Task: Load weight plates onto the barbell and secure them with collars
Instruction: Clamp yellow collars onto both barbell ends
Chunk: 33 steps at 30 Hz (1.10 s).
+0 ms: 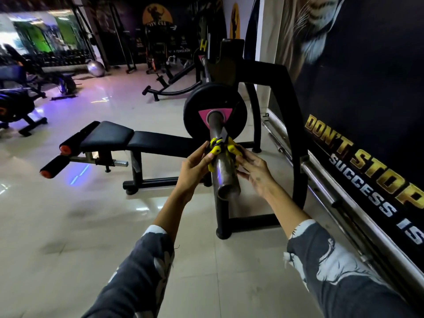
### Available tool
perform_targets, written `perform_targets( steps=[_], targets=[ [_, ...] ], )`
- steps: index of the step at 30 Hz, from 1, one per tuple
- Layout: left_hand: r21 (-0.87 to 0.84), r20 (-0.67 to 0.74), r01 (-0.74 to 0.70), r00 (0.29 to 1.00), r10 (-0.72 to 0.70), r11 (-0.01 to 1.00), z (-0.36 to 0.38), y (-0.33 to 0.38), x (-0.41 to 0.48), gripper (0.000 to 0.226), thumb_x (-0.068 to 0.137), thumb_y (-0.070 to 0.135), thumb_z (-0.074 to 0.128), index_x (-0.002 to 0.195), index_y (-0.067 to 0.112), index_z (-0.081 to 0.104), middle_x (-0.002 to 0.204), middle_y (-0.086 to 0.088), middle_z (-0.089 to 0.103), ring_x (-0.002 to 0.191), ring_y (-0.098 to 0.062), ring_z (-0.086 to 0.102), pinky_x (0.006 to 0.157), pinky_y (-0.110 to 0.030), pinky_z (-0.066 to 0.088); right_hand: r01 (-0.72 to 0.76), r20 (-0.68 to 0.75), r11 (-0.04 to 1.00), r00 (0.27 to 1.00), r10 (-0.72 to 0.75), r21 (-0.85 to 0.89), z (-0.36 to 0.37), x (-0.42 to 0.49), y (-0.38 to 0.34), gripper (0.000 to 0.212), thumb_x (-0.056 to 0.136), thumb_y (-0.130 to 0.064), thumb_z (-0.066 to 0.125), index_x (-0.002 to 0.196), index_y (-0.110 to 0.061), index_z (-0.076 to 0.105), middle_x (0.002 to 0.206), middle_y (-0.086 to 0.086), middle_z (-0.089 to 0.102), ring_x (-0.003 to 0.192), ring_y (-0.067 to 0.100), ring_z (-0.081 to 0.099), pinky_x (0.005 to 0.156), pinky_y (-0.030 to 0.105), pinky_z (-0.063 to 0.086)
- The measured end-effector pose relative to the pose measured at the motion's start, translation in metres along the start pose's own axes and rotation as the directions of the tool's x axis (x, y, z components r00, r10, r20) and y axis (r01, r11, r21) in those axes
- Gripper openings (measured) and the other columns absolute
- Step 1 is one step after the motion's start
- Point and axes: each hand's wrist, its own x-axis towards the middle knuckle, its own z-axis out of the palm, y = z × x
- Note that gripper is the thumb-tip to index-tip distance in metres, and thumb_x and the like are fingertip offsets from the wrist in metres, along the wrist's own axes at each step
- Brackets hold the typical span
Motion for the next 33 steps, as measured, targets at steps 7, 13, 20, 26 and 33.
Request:
perform_targets(
  steps=[7,13,20,26,33],
  targets=[
    [0.04,-0.248,-0.007,0.969,0.016,0.999,-0.009,-0.02,0.116,0.033,0.089,0.011,0.06,0.12,0.001,0.058,0.1,-0.011,0.068,0.077,-0.004,0.069,0.063,-0.017,0.054,0.031,0.0,1.0,1.0,-0.031,-0.001,-0.013,0.122,-0.001,0.044,0.092,-0.014,0.054,0.135,-0.014,0.046,0.13,0.01,0.057,0.116,0.022,0.057,0.082,0.03,0.056],
    [0.203,-0.366,0.005,0.928,0.072,0.979,-0.01,-0.012,0.158,0.031,0.081,0.026,0.071,0.101,0.003,0.071,0.08,-0.015,0.072,0.065,-0.019,0.07,0.054,-0.025,0.057,-0.021,-0.11,0.984,0.993,0.041,0.177,-0.007,0.168,0.01,0.04,0.09,-0.012,0.056,0.129,-0.01,0.051,0.123,0.012,0.061,0.099,0.018,0.065,0.067,0.024,0.057],
    [0.736,-0.316,0.154,0.94,0.133,0.659,0.006,0.037,0.183,0.097,0.052,0.095,0.039,0.07,0.004,0.065,0.068,-0.011,0.068,0.067,-0.026,0.064,0.068,-0.04,0.055,-0.018,-0.104,0.963,0.993,0.047,0.269,-0.005,0.169,0.016,0.026,0.082,-0.015,0.065,0.107,-0.022,0.064,0.1,0.0,0.07,0.08,0.004,0.07,0.056,0.016,0.054],
    [0.836,-0.255,0.144,0.956,0.144,0.529,0.015,0.044,0.193,0.082,0.055,0.087,0.048,0.053,0.006,0.057,0.054,-0.003,0.06,0.053,-0.018,0.058,0.049,-0.026,0.04,-0.02,-0.115,0.966,0.992,0.051,0.258,-0.006,0.168,0.017,0.018,0.084,-0.013,0.062,0.094,-0.028,0.066,0.083,-0.011,0.074,0.076,0.003,0.071,0.053,0.015,0.053],
    [0.636,-0.405,0.231,0.912,0.065,0.736,0.002,0.046,0.197,0.04,0.08,0.05,0.059,0.063,0.013,0.062,0.061,-0.006,0.063,0.063,-0.026,0.065,0.07,-0.039,0.057,-0.028,-0.098,0.962,0.994,0.056,0.27,-0.004,0.167,0.014,0.023,0.089,-0.014,0.058,0.108,-0.025,0.065,0.09,-0.008,0.074,0.083,0.006,0.071,0.06,0.019,0.056]
  ],
)
